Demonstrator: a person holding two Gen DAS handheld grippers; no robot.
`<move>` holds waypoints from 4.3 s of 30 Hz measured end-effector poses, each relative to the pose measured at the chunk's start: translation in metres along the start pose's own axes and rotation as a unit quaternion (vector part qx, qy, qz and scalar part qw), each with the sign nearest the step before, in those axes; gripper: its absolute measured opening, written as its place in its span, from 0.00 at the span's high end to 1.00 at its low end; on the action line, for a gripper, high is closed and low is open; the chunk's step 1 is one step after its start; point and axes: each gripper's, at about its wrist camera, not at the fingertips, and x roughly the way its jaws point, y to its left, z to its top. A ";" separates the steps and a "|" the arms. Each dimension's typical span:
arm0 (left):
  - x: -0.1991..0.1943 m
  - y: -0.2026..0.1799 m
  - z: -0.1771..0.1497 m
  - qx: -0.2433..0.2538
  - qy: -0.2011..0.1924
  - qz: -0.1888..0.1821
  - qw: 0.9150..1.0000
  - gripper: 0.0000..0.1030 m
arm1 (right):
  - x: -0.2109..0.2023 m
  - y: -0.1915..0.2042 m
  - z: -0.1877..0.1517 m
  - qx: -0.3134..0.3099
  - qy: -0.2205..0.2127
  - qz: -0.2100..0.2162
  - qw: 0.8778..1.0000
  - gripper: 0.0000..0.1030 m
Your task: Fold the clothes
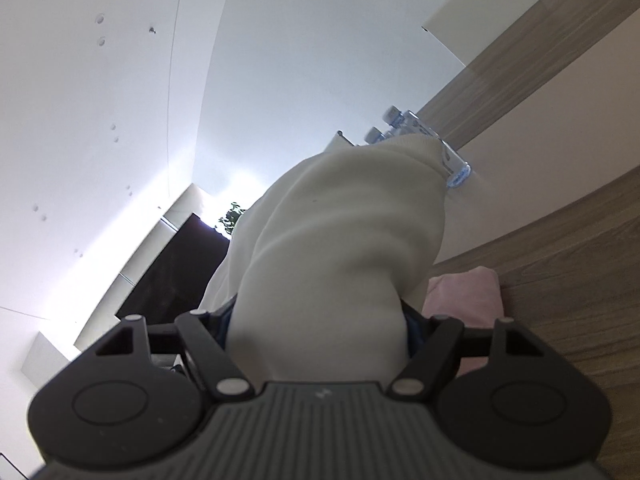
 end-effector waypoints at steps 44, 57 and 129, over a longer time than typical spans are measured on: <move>0.037 -0.061 -0.048 0.265 -0.122 0.145 0.945 0.44 | -0.115 0.039 0.018 -0.282 0.018 -0.090 0.955 0.71; 0.032 -0.044 -0.050 0.258 -0.118 0.166 0.945 0.45 | -0.099 0.035 0.019 -0.277 0.044 -0.080 0.957 0.67; -0.049 -0.162 -0.272 0.274 -0.127 0.327 0.895 0.17 | -0.432 0.067 -0.087 -0.343 0.083 -0.157 0.922 0.36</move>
